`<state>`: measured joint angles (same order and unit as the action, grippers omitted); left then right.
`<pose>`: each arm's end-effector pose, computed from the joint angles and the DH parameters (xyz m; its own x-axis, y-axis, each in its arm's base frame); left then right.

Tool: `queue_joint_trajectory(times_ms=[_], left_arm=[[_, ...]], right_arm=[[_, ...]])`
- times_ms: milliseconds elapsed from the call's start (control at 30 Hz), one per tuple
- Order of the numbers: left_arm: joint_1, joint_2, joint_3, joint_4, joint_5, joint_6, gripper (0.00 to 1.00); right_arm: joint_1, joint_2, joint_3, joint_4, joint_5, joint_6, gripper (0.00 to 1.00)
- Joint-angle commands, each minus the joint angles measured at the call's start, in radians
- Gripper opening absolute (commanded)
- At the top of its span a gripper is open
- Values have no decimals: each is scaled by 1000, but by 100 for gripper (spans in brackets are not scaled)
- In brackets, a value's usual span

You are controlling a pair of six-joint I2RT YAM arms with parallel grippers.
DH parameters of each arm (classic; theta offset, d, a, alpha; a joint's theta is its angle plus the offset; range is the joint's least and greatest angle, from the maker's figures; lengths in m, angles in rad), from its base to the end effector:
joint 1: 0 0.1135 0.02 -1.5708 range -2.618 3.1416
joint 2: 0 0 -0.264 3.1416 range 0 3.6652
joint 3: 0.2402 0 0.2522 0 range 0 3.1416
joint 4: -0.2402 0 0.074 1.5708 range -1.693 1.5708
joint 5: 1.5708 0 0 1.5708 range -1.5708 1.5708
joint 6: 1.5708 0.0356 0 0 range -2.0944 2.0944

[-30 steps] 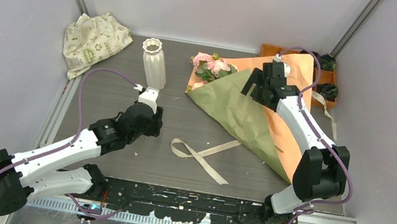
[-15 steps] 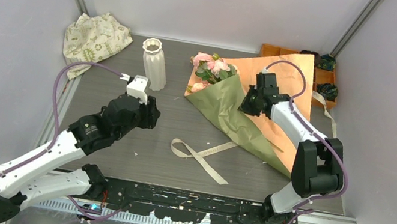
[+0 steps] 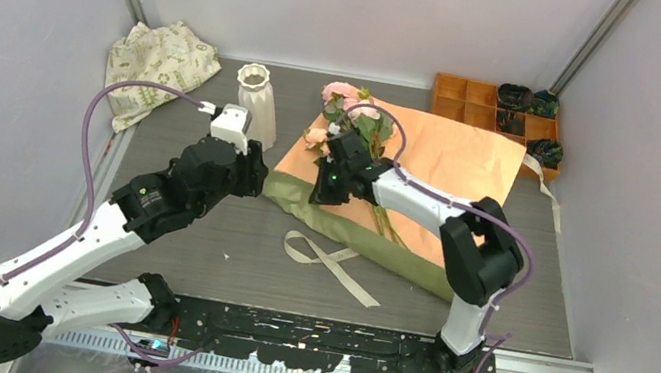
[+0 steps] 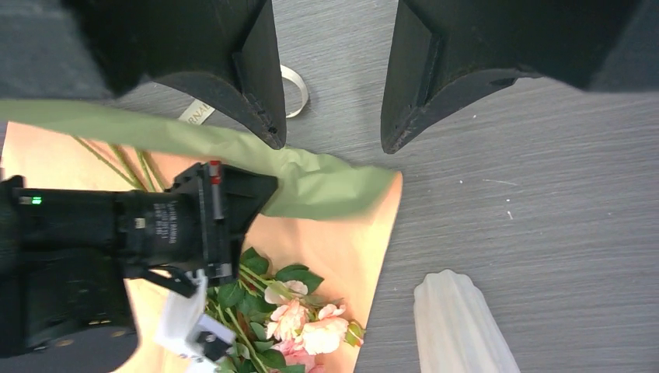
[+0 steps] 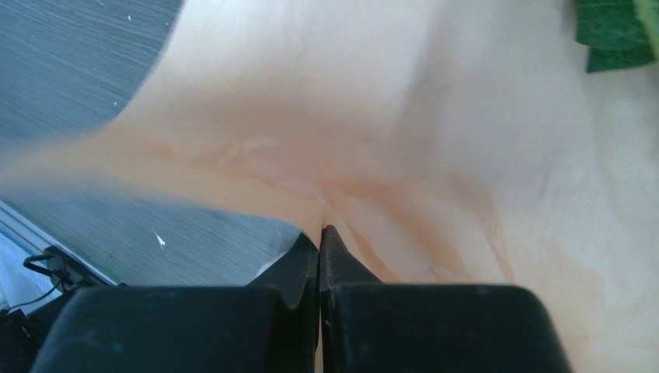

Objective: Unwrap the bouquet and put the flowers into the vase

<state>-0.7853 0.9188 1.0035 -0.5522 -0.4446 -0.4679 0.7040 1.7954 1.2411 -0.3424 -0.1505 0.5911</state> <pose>0.1477 -0.1260 0.3560 -0.4499 -0.1260 -0.8842 0.1836 0.9558 -0.2296 0.2914 0.2544 0.2076 -0.8909 -0.0337 -0.4530 -0.2587 0.8573 0.4451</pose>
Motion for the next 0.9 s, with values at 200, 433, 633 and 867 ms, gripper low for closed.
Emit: queue_joint_trajectory(times_ms=[200, 433, 633, 867], left_arm=[[1, -51, 35, 1, -16, 15, 50], [1, 23, 91, 117, 58, 30, 51], [1, 170, 183, 188, 161, 3, 50], [-3, 346, 298, 234, 304, -14, 50]], right_arm=[[46, 42, 107, 19, 22, 51, 39], [88, -216, 60, -121, 275, -6, 58], [95, -543, 45, -286, 543, -53, 85], [94, -780, 167, -422, 738, -170, 100]])
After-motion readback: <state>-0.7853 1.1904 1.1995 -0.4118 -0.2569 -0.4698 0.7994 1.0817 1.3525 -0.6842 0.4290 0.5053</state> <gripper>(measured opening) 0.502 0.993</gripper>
